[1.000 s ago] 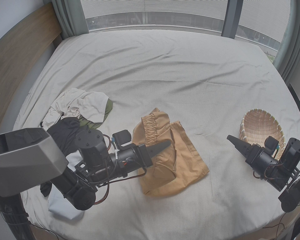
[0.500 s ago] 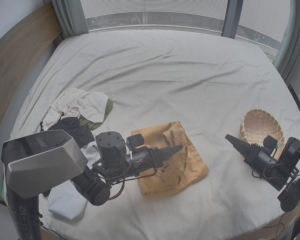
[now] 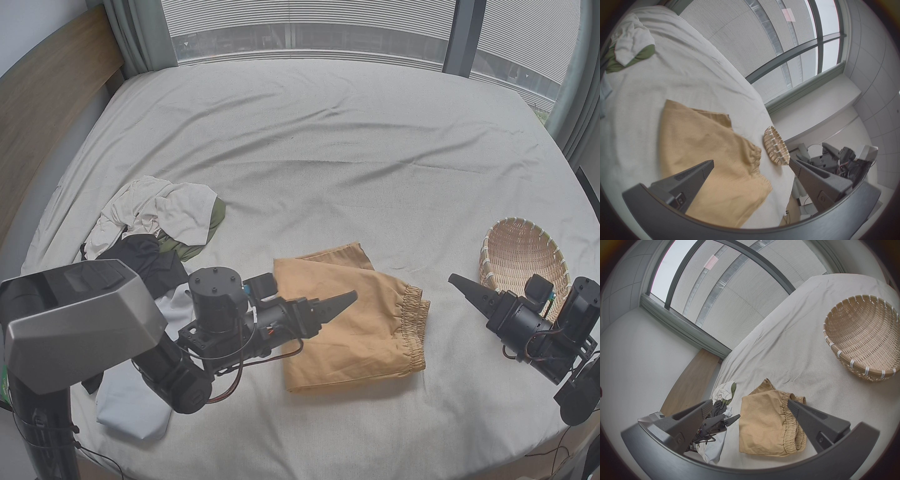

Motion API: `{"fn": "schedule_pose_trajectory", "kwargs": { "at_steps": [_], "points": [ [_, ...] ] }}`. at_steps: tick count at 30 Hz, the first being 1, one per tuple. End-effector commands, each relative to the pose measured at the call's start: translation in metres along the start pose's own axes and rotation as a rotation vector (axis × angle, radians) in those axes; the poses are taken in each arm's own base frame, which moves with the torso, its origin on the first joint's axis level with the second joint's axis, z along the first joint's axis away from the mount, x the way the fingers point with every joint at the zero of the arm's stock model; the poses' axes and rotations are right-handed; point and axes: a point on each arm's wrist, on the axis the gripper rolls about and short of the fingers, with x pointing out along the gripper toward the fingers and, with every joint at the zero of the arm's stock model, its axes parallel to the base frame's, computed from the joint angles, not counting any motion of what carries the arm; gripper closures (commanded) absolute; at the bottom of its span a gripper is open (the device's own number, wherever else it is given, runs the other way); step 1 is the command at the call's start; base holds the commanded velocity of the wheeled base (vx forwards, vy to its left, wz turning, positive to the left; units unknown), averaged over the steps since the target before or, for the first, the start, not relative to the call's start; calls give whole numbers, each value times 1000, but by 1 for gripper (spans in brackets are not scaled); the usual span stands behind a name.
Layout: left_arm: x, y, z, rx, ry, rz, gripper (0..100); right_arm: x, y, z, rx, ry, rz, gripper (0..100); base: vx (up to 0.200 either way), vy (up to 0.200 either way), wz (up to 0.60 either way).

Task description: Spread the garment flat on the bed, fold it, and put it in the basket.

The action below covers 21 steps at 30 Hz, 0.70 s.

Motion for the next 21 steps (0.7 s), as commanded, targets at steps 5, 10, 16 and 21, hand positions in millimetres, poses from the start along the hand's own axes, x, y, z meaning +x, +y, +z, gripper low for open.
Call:
{"fn": "schedule_pose_trajectory", "kwargs": {
  "at_steps": [5, 10, 16, 21],
  "points": [
    [-97, 16, 4, 144, 37, 202, 0, 13, -21, -36, 24, 166, -100, 0, 0, 0, 0],
    [-115, 20, -1, 167, 51, 243, 0, 13, -40, -60, 49, 271, -199, 0, 0, 0, 0],
    [-120, 17, 1, 176, 30, 258, 0, 19, -65, -81, 62, 323, -344, 0, 0, 0, 0],
    [-123, 16, -3, 184, 18, 262, 0, 24, -66, -86, 64, 338, -339, 0, 0, 0, 0]
  ]
}}
